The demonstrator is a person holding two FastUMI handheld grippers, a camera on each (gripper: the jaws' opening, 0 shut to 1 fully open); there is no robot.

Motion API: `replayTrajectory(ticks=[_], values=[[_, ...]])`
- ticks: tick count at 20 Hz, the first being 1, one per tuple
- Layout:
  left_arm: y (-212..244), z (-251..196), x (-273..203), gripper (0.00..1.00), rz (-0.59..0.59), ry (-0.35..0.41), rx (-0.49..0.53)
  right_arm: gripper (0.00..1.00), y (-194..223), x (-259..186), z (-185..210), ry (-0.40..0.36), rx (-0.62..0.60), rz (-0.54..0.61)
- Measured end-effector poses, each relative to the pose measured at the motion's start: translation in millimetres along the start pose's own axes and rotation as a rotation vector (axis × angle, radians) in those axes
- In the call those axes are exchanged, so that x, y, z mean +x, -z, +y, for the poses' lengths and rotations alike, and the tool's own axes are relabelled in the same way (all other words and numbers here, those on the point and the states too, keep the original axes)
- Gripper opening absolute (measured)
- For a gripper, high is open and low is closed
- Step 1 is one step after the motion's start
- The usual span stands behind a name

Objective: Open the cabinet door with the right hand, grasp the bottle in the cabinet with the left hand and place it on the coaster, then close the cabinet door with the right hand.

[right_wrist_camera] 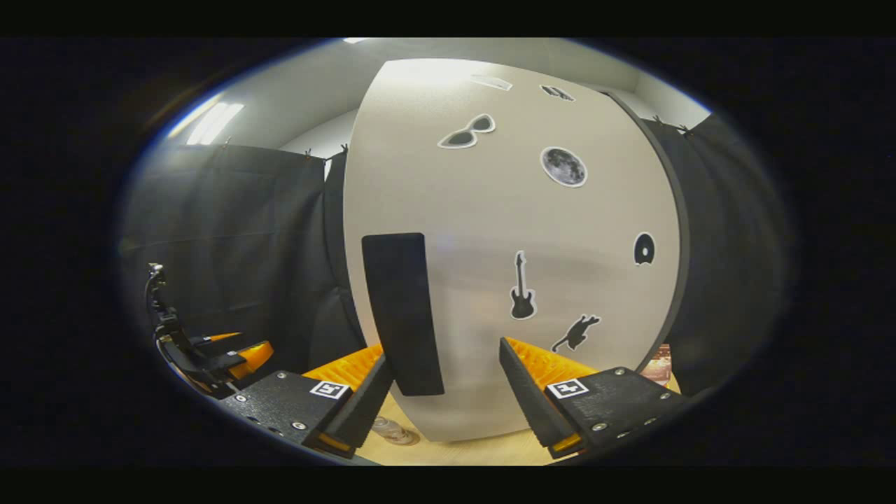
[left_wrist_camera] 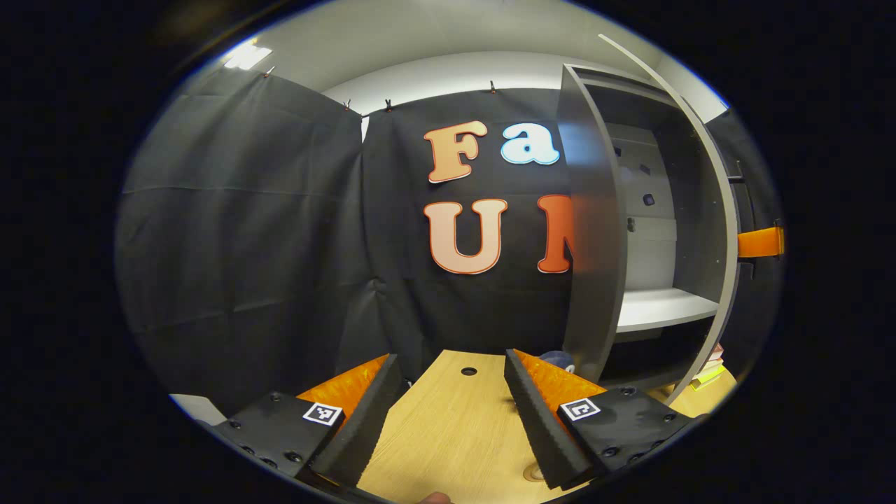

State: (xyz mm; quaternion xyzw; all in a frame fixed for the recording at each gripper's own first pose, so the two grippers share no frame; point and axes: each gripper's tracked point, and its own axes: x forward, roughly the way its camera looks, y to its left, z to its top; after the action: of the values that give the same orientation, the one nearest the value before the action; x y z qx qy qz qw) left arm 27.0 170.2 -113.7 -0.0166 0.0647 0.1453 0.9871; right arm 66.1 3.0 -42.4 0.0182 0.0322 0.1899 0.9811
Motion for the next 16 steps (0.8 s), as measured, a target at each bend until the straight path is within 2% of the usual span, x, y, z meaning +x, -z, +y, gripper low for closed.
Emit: replayTrajectory(ticks=[6, 9, 11, 15, 16], values=[[4.3, 7.0, 16.8, 0.97, 0.008, 0.012, -0.015, 0.90, -4.8, 12.2, 2.6, 0.067, -0.031, -0.033], [3.9, -0.7, 20.2, 0.99, 0.002, 0.043, -0.019, 0.90, -5.1, 15.0, 2.0, 0.115, -0.034, -0.051], [1.5, -5.7, 19.5, 0.97, -0.005, 0.066, -0.022, 0.91, -4.1, 17.5, 1.5, 0.145, -0.030, -0.061], [-4.8, -14.8, 17.6, 0.99, -0.019, 0.105, -0.026, 0.92, -3.1, 23.0, 1.0, 0.181, -0.024, -0.072], [-6.4, -17.2, 16.8, 0.97, -0.022, 0.113, -0.024, 0.92, -2.8, 24.1, 1.0, 0.191, -0.028, -0.072]])
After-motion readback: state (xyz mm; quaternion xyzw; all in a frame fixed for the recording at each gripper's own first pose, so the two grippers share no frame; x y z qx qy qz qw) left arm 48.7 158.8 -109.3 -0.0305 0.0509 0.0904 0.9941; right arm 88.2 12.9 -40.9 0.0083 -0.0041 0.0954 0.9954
